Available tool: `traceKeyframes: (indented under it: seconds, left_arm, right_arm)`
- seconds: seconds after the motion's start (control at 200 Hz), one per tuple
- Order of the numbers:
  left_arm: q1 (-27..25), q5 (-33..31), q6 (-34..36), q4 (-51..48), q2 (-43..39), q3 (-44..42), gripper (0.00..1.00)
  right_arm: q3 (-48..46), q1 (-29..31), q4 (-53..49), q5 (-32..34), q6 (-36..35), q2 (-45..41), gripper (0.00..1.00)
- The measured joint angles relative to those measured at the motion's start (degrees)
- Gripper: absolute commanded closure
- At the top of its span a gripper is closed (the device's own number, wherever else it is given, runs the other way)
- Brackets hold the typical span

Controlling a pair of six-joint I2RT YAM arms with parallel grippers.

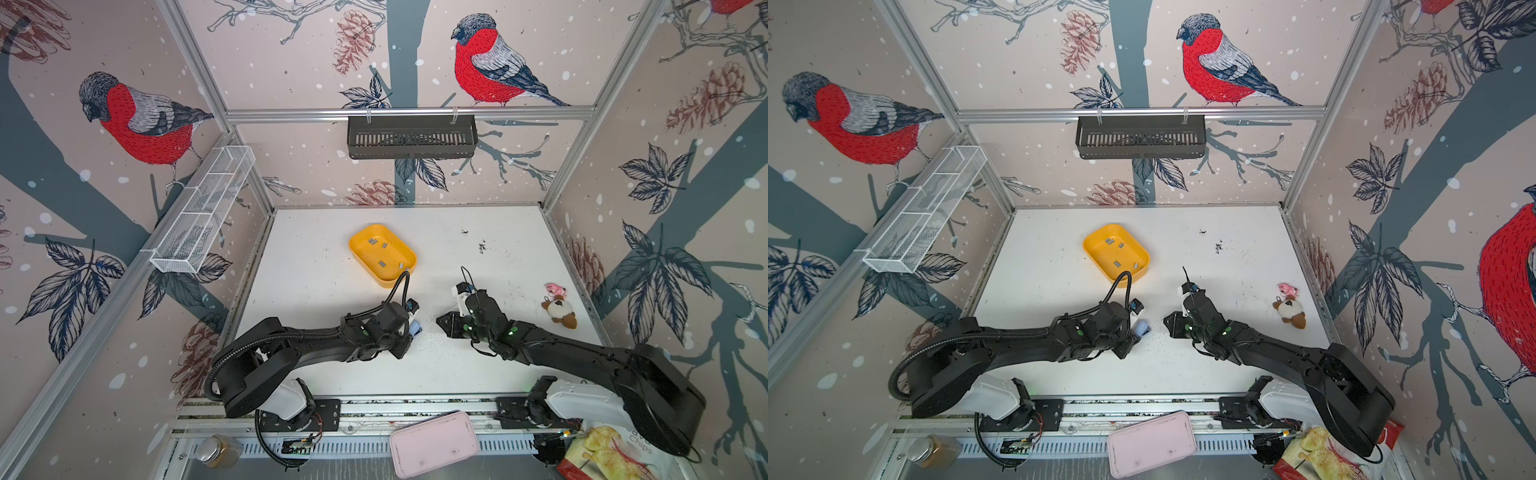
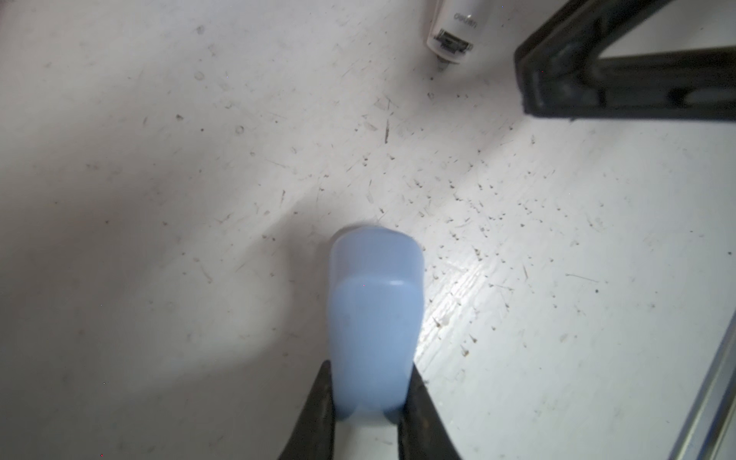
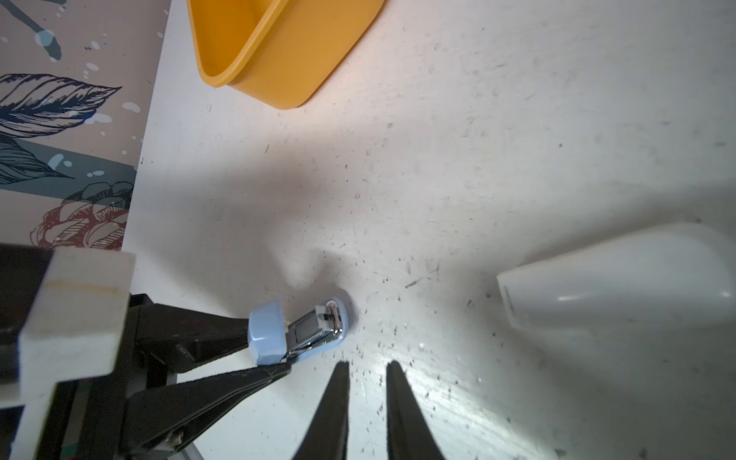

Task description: Load the staples into the stapler

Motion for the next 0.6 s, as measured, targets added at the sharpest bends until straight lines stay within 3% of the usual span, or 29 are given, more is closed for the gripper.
traceKeyframes:
  seconds: [0.315,0.6]
  left_arm:
    - [-0.09,0.74,-0.22,-0.17,-4.50,0.44,0.85]
    - [-0.09,0.98,-1.46,0.02,-5.51,0.83,0.85]
  right_arm:
    - [-0.39,-1.40,5.31,-7.02,3.87,-1.75,0.32]
    - [-0.87,0.02,11.93,-11.17,7.32,0.94,0.19]
